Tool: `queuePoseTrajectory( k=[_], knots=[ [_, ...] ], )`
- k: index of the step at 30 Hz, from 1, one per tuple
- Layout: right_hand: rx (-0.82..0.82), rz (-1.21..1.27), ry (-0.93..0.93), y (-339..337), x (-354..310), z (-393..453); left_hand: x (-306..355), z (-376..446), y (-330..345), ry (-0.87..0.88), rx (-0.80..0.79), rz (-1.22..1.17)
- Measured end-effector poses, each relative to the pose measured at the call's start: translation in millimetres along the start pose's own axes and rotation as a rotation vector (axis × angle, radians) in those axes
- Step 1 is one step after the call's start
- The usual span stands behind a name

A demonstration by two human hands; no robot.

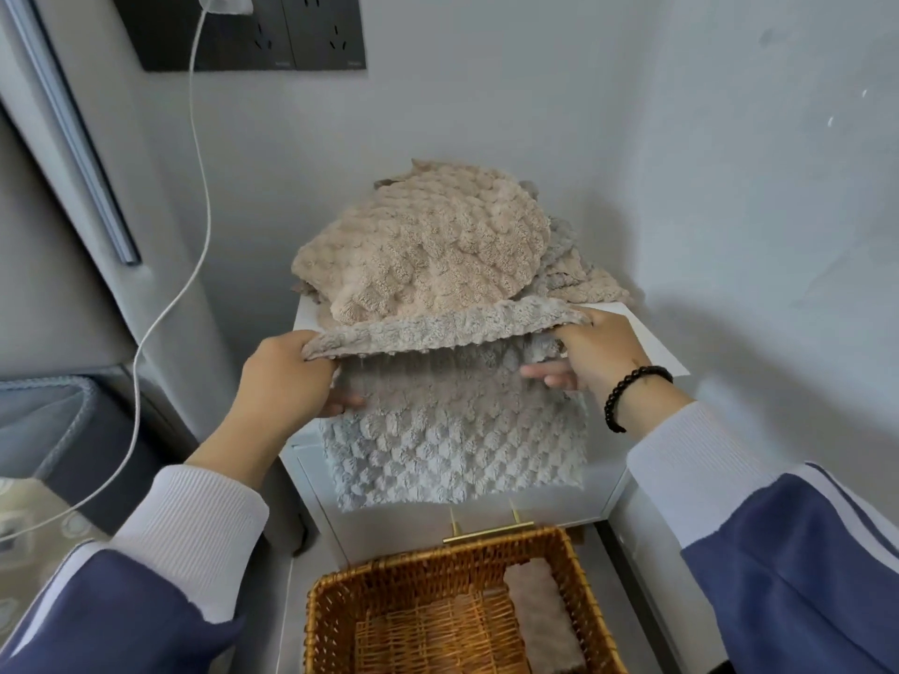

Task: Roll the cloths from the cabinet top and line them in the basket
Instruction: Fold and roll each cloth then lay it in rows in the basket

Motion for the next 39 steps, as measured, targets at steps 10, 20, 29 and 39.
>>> queuePoseTrajectory(
  k=[10,20,29,39],
  knots=[
    [-0.045,0.422,0.005,10,-9,42,1,34,10,-0.05,-0.009,-0.36],
    [0.207,0.223,-0.154,-31,-13,55,-18,33,4,-0.195,0.062,-0.64],
    [-0.046,0.341,-0.127,-18,-17,35,-21,32,0,-0.115,0.001,-0.284],
    [-0.157,0.517,0.107,-31,22,33,-29,24,1,-0.095,-0.108,-0.175]
  ],
)
Point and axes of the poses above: each hand's wrist, its own z-axis towards the middle knuckle, its own y-axis out of the palm, x = y × z, the point moved 10 cm from there along z, towards the middle knuckle, and after that the axes turned 10 degrees about y, right-handed, at the moved point
